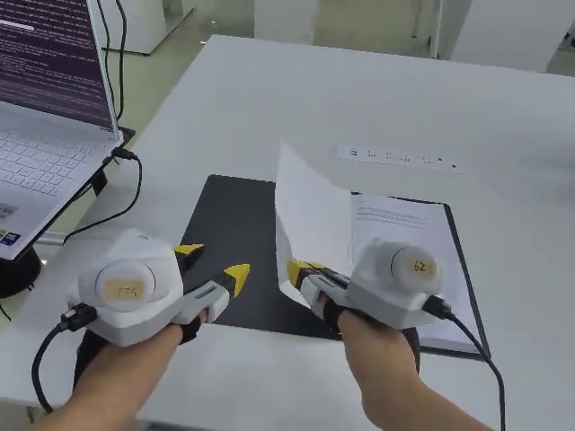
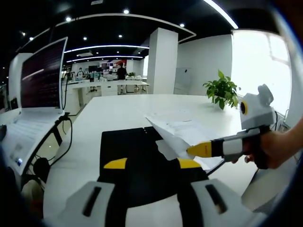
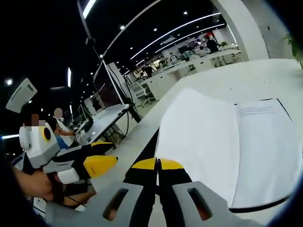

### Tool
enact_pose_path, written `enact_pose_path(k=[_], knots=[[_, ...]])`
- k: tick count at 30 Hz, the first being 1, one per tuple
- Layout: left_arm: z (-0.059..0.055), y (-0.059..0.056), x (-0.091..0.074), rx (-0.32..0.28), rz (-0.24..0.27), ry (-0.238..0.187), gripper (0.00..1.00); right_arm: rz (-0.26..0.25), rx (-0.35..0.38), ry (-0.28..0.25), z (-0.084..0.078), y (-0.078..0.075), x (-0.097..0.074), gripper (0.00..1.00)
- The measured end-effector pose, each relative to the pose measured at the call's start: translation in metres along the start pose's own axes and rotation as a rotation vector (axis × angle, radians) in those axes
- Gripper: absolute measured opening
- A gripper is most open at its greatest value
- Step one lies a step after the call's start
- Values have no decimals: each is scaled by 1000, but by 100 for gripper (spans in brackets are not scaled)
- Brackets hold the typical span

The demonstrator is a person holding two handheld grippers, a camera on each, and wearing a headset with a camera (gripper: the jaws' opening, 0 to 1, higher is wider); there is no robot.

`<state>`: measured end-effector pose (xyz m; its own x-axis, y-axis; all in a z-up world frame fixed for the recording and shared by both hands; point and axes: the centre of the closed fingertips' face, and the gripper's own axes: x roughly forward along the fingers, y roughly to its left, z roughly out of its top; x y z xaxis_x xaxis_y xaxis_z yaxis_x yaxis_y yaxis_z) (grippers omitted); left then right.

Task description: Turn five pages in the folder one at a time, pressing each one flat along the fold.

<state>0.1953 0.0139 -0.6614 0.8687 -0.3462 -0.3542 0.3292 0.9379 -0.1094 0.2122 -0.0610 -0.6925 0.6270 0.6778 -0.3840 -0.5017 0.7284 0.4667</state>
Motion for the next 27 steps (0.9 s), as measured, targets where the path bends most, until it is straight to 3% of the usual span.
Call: enact_pose_path(k=[13, 22, 27], knots=[[-14, 21, -1, -21, 19, 44, 38, 3, -35, 160, -56, 3, 54, 0], [-27, 28, 0, -46, 33, 77, 38, -1, 5, 236, -83, -2, 71, 0], [-34, 26, 3, -57, 35, 92, 38, 5, 13, 232, -84, -1, 76, 0]])
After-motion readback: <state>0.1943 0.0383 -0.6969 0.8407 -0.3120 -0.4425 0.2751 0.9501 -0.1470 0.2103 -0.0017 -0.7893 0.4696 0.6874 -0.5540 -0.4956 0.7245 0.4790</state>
